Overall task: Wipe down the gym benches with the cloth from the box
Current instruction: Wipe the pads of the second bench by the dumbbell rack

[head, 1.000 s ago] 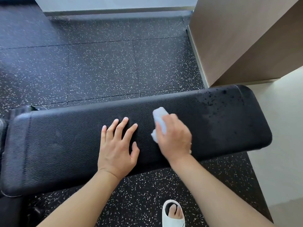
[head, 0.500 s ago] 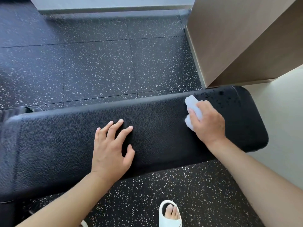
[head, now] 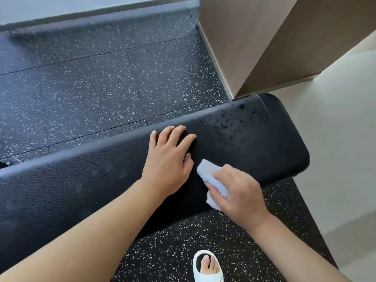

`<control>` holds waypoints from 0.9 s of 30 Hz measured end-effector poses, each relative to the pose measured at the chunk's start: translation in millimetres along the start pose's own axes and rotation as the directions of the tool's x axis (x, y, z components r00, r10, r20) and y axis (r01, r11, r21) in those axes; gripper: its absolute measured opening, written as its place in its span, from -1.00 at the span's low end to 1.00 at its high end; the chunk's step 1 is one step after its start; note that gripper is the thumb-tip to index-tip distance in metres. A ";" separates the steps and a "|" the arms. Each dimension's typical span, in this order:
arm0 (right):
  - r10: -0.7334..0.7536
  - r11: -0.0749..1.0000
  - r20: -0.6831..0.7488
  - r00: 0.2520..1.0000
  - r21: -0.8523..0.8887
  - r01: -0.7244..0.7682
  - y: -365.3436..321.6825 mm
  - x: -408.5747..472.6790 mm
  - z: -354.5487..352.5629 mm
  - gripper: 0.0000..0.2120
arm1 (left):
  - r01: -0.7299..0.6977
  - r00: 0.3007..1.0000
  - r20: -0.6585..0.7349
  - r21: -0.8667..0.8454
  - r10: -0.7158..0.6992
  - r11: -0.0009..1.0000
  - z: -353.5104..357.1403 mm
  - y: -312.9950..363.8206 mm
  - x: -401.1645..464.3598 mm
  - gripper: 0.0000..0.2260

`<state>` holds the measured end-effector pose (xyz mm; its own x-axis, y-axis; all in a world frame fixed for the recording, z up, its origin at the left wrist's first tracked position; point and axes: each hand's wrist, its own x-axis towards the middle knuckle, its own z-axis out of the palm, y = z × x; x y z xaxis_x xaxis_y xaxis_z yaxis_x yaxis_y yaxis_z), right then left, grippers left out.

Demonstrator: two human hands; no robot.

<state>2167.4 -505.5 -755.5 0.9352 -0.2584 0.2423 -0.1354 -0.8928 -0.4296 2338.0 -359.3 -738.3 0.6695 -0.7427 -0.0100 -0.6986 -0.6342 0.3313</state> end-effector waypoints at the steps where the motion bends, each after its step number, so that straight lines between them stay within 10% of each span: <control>1: -0.011 1.000 -0.004 1.000 -0.013 0.011 4.2 4.3 0.0 -0.80 | 0.018 1.000 -0.015 0.011 -0.018 1.000 6.6 2.8 1.5 -0.56; 17: 0.270 0.955 -0.205 0.941 -0.068 -0.289 33.6 201.5 43.7 -0.83 | 0.072 0.995 -0.079 0.067 -0.067 0.995 20.7 10.5 1.7 -0.53; 27: 0.150 0.988 -0.120 0.981 0.043 -0.146 20.9 25.1 -1.7 -0.80 | 0.056 0.994 -0.096 0.086 -0.047 0.995 23.7 9.5 1.5 -0.52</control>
<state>2187.4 -531.3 -757.0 0.8579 -0.4322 0.2778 -0.2564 -0.8286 -0.4977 2326.4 -371.5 -757.5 0.7230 -0.6878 0.0648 -0.6793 -0.6908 0.2478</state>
